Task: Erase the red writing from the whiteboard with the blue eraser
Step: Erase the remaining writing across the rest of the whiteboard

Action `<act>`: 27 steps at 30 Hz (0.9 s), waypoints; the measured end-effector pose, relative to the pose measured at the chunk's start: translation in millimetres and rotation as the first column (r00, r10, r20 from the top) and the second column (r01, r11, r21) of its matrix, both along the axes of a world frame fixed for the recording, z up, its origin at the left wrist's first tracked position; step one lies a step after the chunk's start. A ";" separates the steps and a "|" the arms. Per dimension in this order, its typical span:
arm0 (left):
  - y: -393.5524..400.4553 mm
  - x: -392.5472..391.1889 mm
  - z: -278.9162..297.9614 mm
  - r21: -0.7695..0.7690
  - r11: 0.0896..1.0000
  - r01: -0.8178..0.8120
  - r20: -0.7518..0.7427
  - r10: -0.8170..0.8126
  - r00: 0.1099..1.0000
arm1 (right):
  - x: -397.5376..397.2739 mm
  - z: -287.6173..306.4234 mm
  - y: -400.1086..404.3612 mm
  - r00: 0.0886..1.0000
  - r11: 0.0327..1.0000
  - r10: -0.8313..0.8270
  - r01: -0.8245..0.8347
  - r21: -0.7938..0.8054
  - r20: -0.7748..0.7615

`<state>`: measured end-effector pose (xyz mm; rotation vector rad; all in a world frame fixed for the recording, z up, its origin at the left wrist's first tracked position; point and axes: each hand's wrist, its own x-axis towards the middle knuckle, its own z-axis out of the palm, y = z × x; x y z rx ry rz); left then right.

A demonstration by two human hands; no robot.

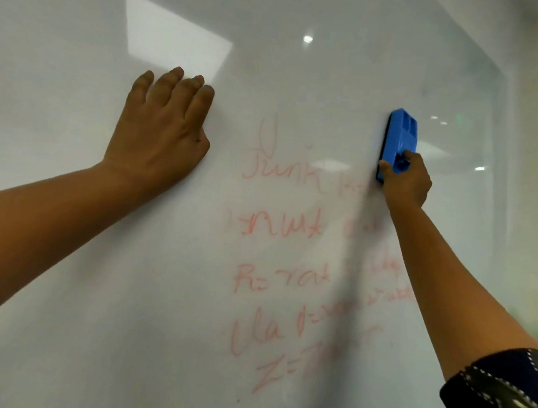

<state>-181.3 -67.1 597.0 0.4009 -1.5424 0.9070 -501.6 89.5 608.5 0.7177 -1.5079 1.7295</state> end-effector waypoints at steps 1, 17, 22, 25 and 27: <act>0.4 -0.2 0.0 0.008 1.000 0.002 0.001 -0.002 1.000 | 11.0 6.1 -2.6 0.998 1.000 0.013 -0.012 0.012 -0.054; -1.2 1.1 0.1 0.043 0.999 -0.022 0.026 0.021 0.999 | 93.0 45.0 -23.6 0.979 0.980 -0.048 0.084 0.181 -0.197; -2.5 1.0 -0.5 0.014 1.000 -0.017 0.027 0.017 0.999 | 170.6 9.2 -53.3 0.898 0.960 -0.103 0.202 0.192 -0.427; -3.8 1.6 -1.2 0.004 1.000 -0.021 0.030 0.021 0.999 | 208.8 -13.3 -73.6 0.820 0.942 -0.166 0.297 0.159 -0.547; -3.5 2.3 -0.9 0.003 1.000 -0.016 0.032 0.016 0.999 | 218.7 -24.2 -81.1 0.775 0.917 -0.223 0.373 0.143 -0.591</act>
